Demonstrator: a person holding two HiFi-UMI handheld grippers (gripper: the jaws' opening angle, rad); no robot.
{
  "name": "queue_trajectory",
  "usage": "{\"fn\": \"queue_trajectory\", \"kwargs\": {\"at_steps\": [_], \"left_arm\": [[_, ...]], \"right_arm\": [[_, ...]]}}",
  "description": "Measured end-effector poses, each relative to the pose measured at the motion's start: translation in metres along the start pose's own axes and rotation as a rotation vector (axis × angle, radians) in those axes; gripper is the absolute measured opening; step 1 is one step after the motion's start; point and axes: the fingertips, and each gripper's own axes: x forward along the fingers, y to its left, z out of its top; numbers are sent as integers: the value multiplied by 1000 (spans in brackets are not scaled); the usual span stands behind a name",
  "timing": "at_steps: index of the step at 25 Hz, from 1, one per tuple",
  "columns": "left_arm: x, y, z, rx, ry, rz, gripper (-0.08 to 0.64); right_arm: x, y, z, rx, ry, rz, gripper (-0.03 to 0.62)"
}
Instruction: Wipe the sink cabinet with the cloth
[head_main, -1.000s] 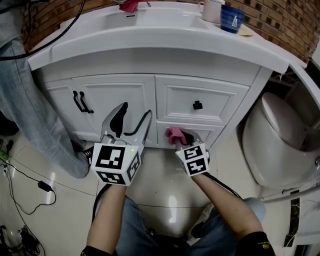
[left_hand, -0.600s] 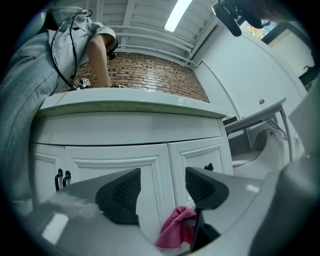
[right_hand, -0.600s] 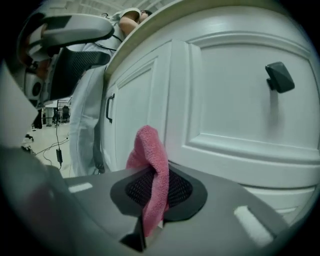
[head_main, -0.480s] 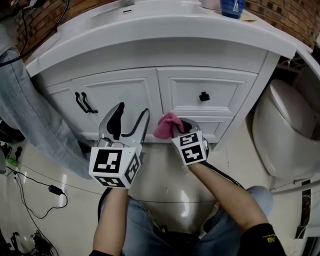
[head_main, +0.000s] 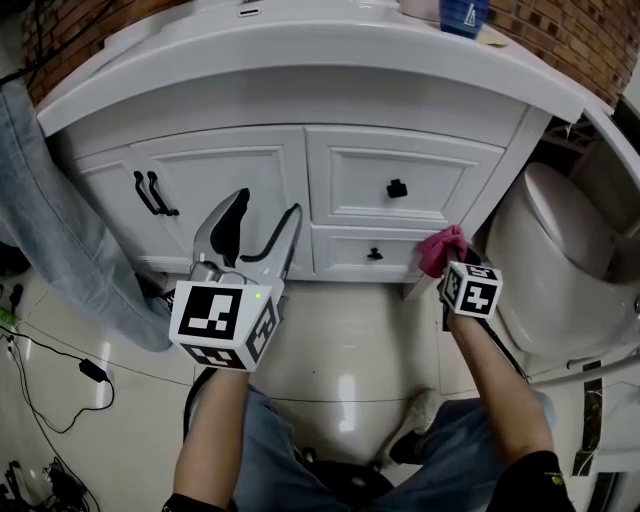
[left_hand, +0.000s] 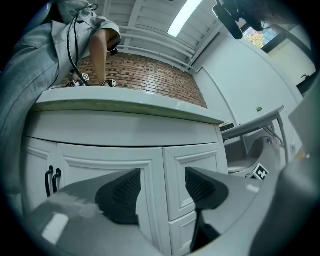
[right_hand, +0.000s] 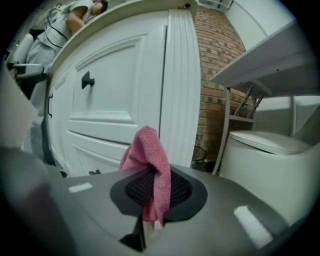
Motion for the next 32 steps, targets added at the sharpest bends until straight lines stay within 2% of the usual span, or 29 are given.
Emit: {"fn": "queue_trajectory", "kwargs": {"at_steps": [2,4,7,12,15,18,20,23,28,32], "left_arm": [[1,-1,-2,-3,4,-2,279],[2,-1,-3,-1,7,0,279],[4,2,-5,0,15,6,279],[4,8,-8,-1,21,24,279],[3,11,-9,-11,23,34,279],[-1,11,-6,-13,20,36,279],[-2,12,-5,-6,23,33,279],[-2,16,-5,-4,23,32,279],[-3,24,-4,-38,6,43,279],[3,15,-4,-44,-1,20,279]], "right_arm": [[-1,0,-3,-15,-7,-16,40],[0,17,-5,-18,-9,12,40],[3,77,0,-48,-26,150,40],[0,206,10,-208,-78,439,40],[2,258,14,-214,-81,533,40],[10,285,16,-182,-51,580,41],[14,287,15,-196,-28,585,40],[16,269,11,-276,-12,514,40],[18,203,-2,-321,28,355,40],[14,144,-6,-335,31,242,40]]}}
